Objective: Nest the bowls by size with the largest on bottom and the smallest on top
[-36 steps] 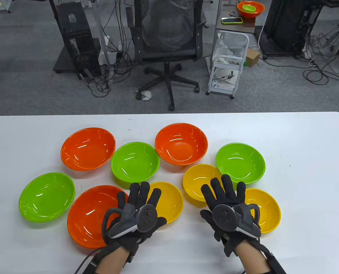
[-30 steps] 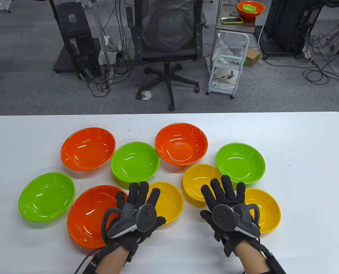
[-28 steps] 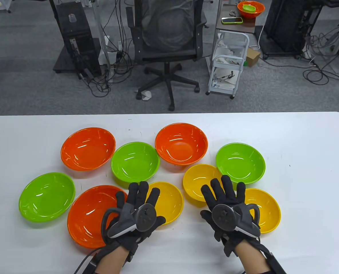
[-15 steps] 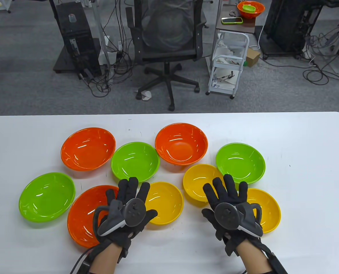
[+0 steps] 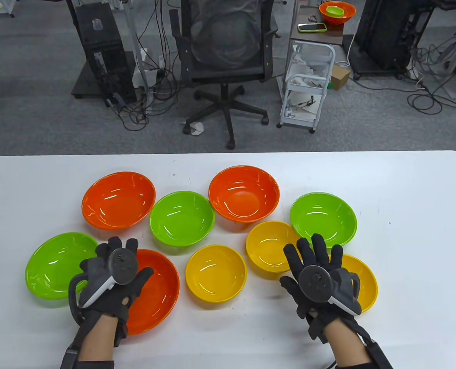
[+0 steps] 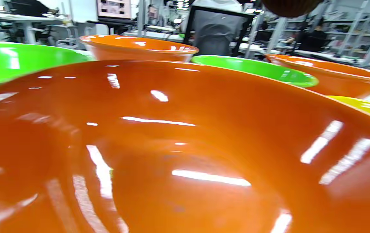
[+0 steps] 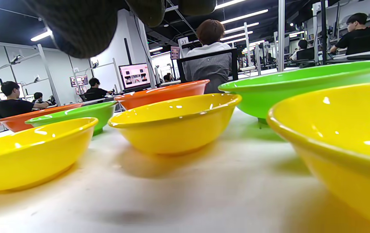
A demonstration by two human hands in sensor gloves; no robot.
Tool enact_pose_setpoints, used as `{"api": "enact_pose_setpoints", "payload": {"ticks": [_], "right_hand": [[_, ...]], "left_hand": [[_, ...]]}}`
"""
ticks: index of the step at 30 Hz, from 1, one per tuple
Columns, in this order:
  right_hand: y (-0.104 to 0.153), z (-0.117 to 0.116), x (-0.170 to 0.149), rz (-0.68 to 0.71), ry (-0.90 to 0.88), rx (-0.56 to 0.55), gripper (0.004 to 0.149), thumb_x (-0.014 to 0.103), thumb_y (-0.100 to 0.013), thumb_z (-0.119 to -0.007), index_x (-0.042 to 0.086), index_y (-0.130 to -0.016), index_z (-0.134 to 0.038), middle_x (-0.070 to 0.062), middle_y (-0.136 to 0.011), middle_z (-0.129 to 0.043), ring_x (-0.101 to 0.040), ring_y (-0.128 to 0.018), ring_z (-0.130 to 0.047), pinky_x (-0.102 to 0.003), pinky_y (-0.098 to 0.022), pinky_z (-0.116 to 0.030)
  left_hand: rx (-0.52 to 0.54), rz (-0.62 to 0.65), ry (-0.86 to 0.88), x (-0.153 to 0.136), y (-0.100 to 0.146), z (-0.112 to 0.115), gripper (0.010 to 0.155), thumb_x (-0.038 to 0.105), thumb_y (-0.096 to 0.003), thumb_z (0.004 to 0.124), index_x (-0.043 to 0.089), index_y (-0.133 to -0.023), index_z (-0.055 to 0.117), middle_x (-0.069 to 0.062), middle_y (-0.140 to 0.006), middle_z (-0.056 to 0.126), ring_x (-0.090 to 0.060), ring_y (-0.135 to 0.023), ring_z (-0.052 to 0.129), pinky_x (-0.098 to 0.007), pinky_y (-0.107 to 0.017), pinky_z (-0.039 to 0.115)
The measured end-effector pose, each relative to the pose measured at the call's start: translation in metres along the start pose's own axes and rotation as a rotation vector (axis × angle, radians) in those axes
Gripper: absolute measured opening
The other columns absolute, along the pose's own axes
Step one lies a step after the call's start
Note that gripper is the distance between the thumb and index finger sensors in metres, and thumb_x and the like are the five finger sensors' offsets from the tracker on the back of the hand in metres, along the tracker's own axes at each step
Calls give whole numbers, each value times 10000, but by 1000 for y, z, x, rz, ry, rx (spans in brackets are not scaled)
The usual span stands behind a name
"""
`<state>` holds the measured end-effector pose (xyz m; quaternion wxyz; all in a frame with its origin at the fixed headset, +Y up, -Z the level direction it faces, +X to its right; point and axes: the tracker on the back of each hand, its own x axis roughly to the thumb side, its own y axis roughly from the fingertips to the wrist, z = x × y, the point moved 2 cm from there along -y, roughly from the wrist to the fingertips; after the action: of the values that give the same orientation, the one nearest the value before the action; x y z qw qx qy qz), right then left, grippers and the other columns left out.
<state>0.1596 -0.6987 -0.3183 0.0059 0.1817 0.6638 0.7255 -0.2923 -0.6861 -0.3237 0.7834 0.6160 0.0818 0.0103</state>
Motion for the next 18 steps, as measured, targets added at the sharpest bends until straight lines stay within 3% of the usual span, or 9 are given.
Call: {"api": "enact_pose_setpoints", "payload": {"ticks": [9,18], "right_hand": [[-2,-3,-7,-32,-2,20,738,444,-486,-767,200,-1103,-445,-165,-1168,-337,-466,-1053,-81,-732,-644,-54],[-3,-3,-11,-38,-24,28,731,443,-488,-764,196,-1102,-454,-168,-1167,-347,-472,-1053,-88,-728,-646,-59]], "left_hand": [[-31,-173,-4,-65,3,-21,796,582,-532,617,277,-1170,252,-183,-1230,197,-496,-1140,258,-772,-730,282],[-152,-277,12,-94,-2,-10,787,518,-549,678,262,-1170,267,-185,-1230,258,-489,-1141,306,-755,-745,325]]}}
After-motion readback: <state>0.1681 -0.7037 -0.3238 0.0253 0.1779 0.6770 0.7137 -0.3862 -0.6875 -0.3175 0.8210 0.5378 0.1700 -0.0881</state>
